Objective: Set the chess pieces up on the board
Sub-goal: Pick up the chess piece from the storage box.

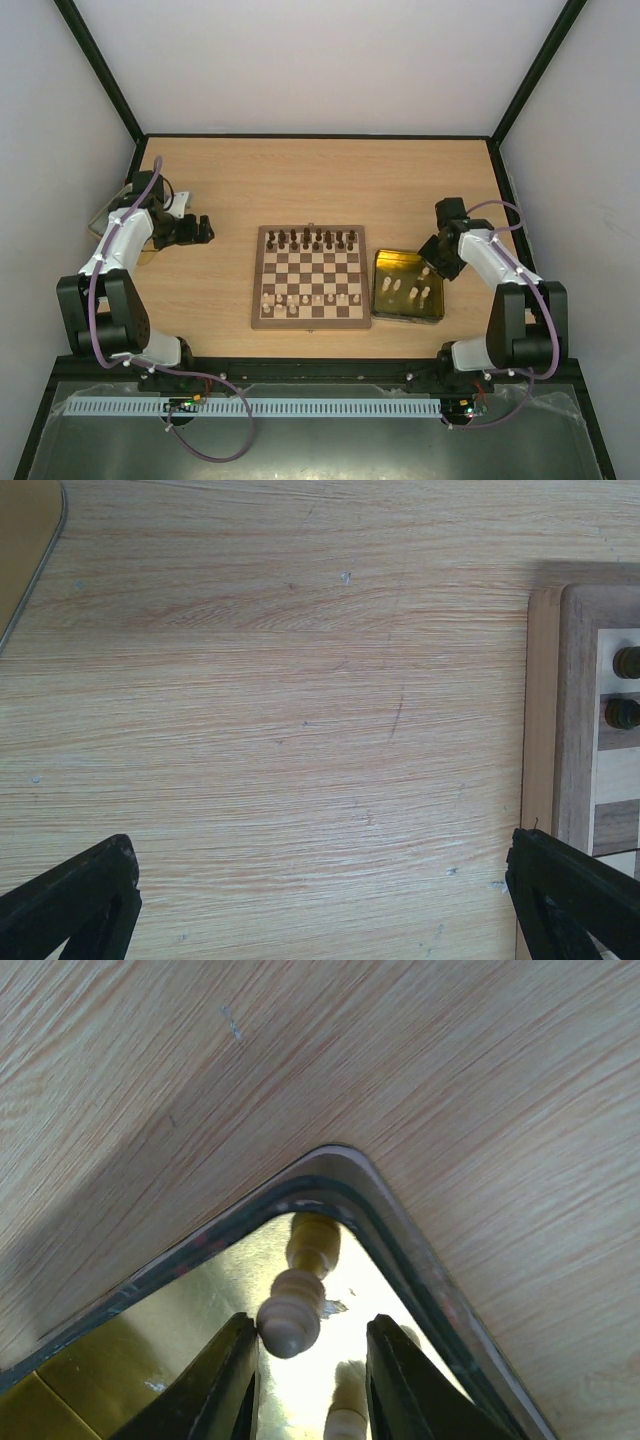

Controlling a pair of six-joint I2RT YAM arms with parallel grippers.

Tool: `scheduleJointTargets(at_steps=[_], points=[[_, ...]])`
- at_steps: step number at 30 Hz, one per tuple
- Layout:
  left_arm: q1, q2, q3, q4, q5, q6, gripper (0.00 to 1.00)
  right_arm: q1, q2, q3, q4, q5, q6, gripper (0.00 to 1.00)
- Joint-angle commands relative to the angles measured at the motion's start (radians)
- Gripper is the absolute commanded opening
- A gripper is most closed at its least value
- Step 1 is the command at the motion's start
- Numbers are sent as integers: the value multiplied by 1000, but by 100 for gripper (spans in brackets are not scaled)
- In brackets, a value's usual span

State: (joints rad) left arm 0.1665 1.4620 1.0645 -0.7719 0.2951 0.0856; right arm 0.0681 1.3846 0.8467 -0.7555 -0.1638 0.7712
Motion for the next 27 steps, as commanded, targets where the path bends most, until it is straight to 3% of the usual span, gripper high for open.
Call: scheduleJointTargets(at_steps=[1, 10, 15, 27], points=[[-2, 13, -4, -9, -2, -2, 100, -12, 38, 14, 42, -10, 0, 28], [-3, 27, 1, -15, 2, -1, 100, -13, 59, 8, 49, -8, -10, 28], [-3, 32, 4, -18, 6, 1, 99, -13, 72, 18, 42, 2, -23, 21], [-6, 23, -1, -14, 9, 1, 100, -13, 83, 75, -9, 109, -96, 21]])
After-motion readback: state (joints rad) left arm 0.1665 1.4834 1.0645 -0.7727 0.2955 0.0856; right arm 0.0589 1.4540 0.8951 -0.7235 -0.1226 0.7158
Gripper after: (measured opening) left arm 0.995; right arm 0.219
